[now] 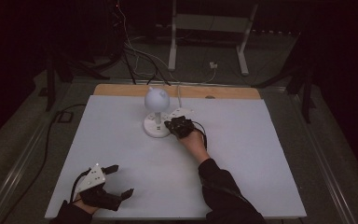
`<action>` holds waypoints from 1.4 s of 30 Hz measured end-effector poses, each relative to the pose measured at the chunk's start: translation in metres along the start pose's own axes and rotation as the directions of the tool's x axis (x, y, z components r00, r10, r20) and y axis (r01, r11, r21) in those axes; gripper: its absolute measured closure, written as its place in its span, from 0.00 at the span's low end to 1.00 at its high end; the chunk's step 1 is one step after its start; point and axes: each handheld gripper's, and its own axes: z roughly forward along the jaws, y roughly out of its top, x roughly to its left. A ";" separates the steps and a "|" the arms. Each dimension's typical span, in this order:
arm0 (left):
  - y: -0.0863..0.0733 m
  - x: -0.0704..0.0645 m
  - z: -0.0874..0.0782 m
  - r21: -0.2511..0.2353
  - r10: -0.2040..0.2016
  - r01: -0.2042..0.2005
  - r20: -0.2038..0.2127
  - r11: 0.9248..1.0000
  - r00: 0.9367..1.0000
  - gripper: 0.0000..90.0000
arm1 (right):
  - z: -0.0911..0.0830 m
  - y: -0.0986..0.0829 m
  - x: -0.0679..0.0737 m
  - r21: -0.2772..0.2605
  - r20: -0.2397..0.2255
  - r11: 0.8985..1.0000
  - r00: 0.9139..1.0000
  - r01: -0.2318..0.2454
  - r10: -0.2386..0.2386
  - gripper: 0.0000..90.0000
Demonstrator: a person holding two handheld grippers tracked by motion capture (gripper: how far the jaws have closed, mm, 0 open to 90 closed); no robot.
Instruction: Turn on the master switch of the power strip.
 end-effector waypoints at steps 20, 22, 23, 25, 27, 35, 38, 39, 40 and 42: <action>0.000 0.000 0.001 0.001 -0.002 0.002 0.001 1.000 1.000 0.00 | 0.002 -0.001 -0.002 0.013 -0.024 1.000 0.999 0.023 -0.022 1.00; 0.000 0.000 0.001 0.001 -0.003 0.003 0.002 1.000 1.000 0.00 | 0.002 -0.001 -0.002 0.008 -0.020 1.000 0.999 0.029 -0.028 1.00; 0.000 0.001 0.001 0.002 -0.002 0.002 0.002 1.000 1.000 0.00 | 0.002 -0.002 -0.002 0.007 -0.021 1.000 0.999 0.025 -0.024 1.00; 0.000 0.001 0.001 0.002 -0.002 0.002 0.002 1.000 1.000 0.00 | 0.002 -0.002 -0.003 0.007 -0.026 1.000 0.999 0.019 -0.018 1.00; 0.000 0.001 0.001 0.002 -0.002 0.002 0.002 1.000 1.000 0.00 | 0.002 -0.002 -0.003 0.008 -0.025 1.000 0.999 0.021 -0.021 1.00; 0.000 0.000 0.001 0.001 -0.002 0.002 0.003 1.000 1.000 0.00 | 0.003 -0.004 0.000 -0.002 -0.011 1.000 1.000 0.019 -0.019 1.00; 0.000 0.000 0.001 0.002 -0.002 0.002 0.003 1.000 1.000 0.00 | 0.003 -0.004 0.000 -0.004 -0.010 1.000 1.000 0.020 -0.020 1.00; 0.000 0.000 0.000 0.000 -0.002 0.002 0.002 1.000 1.000 0.00 | 0.003 -0.004 0.000 -0.004 -0.007 1.000 1.000 0.023 -0.023 1.00; 0.000 0.000 0.000 -0.001 -0.003 0.003 0.003 1.000 1.000 0.00 | 0.003 -0.003 0.001 0.001 -0.005 0.999 0.999 0.036 -0.036 1.00; 0.000 0.001 0.000 0.000 -0.003 0.003 0.000 1.000 1.000 0.00 | 0.003 -0.003 0.000 -0.001 -0.010 0.999 0.999 0.033 -0.033 1.00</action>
